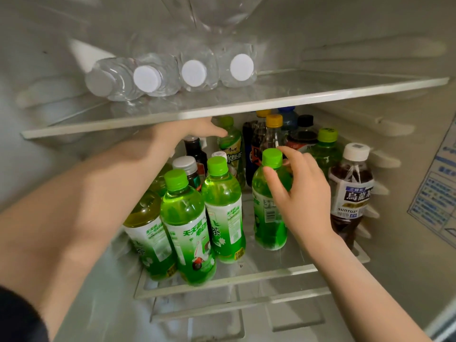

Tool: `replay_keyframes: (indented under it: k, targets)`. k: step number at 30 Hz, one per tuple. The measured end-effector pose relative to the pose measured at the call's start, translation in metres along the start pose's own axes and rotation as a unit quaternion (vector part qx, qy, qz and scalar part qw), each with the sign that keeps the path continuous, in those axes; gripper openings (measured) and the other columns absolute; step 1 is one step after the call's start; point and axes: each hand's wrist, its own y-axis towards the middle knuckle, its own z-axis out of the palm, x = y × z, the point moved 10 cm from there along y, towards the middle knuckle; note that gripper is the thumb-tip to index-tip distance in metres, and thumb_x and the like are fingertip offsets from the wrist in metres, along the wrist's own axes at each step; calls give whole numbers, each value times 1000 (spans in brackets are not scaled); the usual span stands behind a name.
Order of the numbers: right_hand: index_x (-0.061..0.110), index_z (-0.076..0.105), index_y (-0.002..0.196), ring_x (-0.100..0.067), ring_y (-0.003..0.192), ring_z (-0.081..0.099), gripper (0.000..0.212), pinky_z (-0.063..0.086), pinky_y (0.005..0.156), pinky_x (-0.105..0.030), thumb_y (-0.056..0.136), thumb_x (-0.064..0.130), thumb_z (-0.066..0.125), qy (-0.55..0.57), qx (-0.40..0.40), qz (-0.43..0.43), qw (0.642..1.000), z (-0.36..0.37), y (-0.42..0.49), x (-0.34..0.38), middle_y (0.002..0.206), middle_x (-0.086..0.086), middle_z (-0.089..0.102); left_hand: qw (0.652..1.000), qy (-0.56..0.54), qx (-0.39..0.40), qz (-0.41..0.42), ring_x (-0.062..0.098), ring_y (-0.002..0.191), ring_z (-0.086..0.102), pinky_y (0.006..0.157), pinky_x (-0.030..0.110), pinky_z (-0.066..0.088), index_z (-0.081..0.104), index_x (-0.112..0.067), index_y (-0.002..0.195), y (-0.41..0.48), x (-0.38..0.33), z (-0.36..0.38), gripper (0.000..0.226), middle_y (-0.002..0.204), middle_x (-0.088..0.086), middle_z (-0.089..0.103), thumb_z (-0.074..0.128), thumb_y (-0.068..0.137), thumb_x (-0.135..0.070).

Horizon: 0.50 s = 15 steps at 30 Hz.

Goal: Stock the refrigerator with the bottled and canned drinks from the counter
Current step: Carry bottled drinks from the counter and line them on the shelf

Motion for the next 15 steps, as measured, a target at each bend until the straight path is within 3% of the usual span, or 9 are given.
replay_keyframes:
  k: [2,4,5,8,12,15]
  targets:
    - [13,58,122,-12,82,45,40,33,69,-23,91,38,54,-17,9,0,1000,3,-1,1,89,3,46,1000,-22,-17,1,23,122,45,100,22,35,44,-4,133,-8,1,-5,48,129,7,49,57,93,-27]
    - [11,59,120,-17,83,46,38,33,71,-25,92,37,53,-15,24,4,1000,7,0,2,89,0,46,998,-51,-37,8,16,88,50,69,10,38,49,-12,113,-19,1,-13,23,94,1,50,57,93,-20]
    - [10,59,119,-19,86,47,38,35,72,-27,92,36,53,-12,29,7,999,8,0,2,92,-2,48,997,-62,-38,8,12,77,47,61,8,36,48,-13,109,-26,0,-15,18,86,0,46,57,94,-18]
    - [9,58,120,-23,91,49,38,39,77,-30,93,35,51,-7,30,15,999,9,0,2,97,-7,52,999,-45,11,1,10,85,43,74,16,35,48,-14,112,-45,2,-10,17,93,1,44,52,96,-17]
    - [7,58,118,-27,94,51,39,41,81,-36,93,35,50,-18,36,20,999,10,1,-1,103,-11,56,999,-23,22,-39,12,81,41,65,19,32,56,-9,100,-66,21,-15,9,91,4,44,51,97,-16]
    - [7,57,118,-29,96,51,39,41,81,-36,93,36,50,-28,45,20,998,13,1,-1,105,-12,56,991,7,42,-127,17,77,51,61,25,41,59,-9,114,-89,52,-17,28,97,6,53,56,94,-29]
